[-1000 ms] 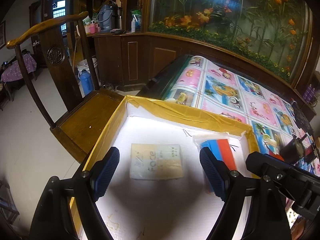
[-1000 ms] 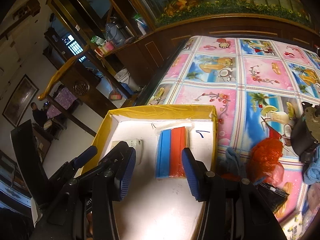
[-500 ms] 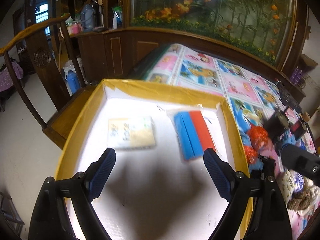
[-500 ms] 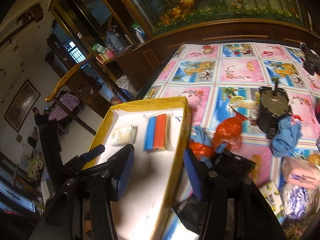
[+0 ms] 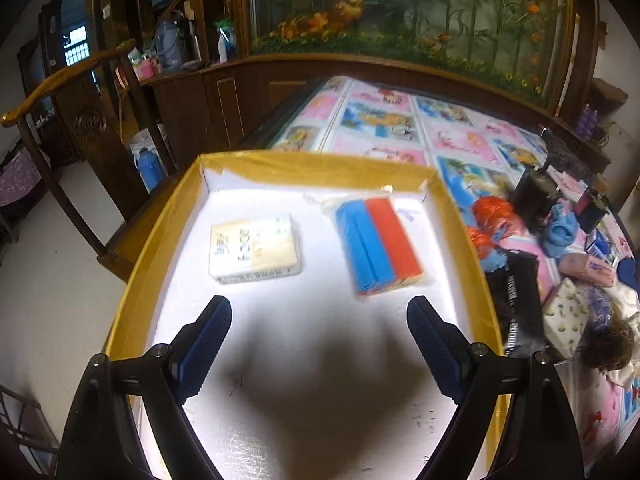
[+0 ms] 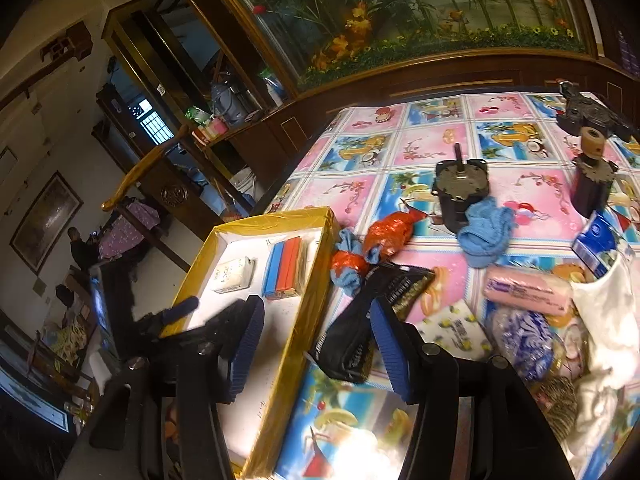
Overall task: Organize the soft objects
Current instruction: 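Move left tool back to the table and grasp the black snack packet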
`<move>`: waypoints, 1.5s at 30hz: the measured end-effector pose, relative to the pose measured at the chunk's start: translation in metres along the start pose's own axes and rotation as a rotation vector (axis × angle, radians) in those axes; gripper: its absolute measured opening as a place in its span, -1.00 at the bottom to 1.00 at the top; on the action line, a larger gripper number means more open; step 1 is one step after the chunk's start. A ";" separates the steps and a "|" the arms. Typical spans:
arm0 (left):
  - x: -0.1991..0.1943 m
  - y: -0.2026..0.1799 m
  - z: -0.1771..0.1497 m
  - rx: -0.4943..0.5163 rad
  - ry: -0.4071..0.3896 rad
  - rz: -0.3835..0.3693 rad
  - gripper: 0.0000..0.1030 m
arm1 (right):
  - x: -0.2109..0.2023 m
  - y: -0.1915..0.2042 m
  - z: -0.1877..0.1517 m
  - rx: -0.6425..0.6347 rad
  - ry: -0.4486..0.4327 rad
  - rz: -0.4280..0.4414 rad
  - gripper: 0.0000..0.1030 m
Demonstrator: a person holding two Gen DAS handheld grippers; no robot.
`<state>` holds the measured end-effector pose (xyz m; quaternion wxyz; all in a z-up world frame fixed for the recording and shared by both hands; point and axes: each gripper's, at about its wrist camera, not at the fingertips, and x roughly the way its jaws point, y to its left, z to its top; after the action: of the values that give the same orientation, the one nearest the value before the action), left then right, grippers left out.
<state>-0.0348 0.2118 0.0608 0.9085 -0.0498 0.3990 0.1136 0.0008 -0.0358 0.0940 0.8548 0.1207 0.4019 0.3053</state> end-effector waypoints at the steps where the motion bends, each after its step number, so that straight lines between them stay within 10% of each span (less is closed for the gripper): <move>1: -0.007 -0.002 0.000 0.002 -0.021 -0.001 0.73 | -0.006 -0.004 -0.004 0.001 -0.007 -0.002 0.16; 8: -0.047 -0.048 -0.003 0.078 -0.102 -0.111 0.74 | -0.045 -0.048 -0.025 0.062 -0.053 -0.042 0.16; 20: -0.008 -0.135 -0.002 0.252 0.071 -0.289 0.73 | -0.098 -0.101 -0.045 0.168 -0.135 -0.079 0.25; 26: 0.018 -0.144 0.005 0.262 0.135 -0.238 0.37 | -0.107 -0.113 -0.050 0.183 -0.143 -0.067 0.25; 36: 0.055 -0.157 0.013 0.243 0.277 -0.223 0.32 | -0.121 -0.133 -0.055 0.224 -0.172 -0.074 0.26; 40: 0.049 -0.162 0.007 0.254 0.267 -0.240 -0.44 | -0.130 -0.144 -0.057 0.243 -0.187 -0.097 0.26; 45: 0.035 -0.167 -0.007 0.234 0.250 -0.314 -0.44 | -0.138 -0.163 -0.060 0.292 -0.197 -0.133 0.26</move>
<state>0.0242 0.0544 0.0309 0.8580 -0.0195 0.5064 -0.0833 -0.0429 -0.2513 0.0662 0.8817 0.2462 0.3633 0.1734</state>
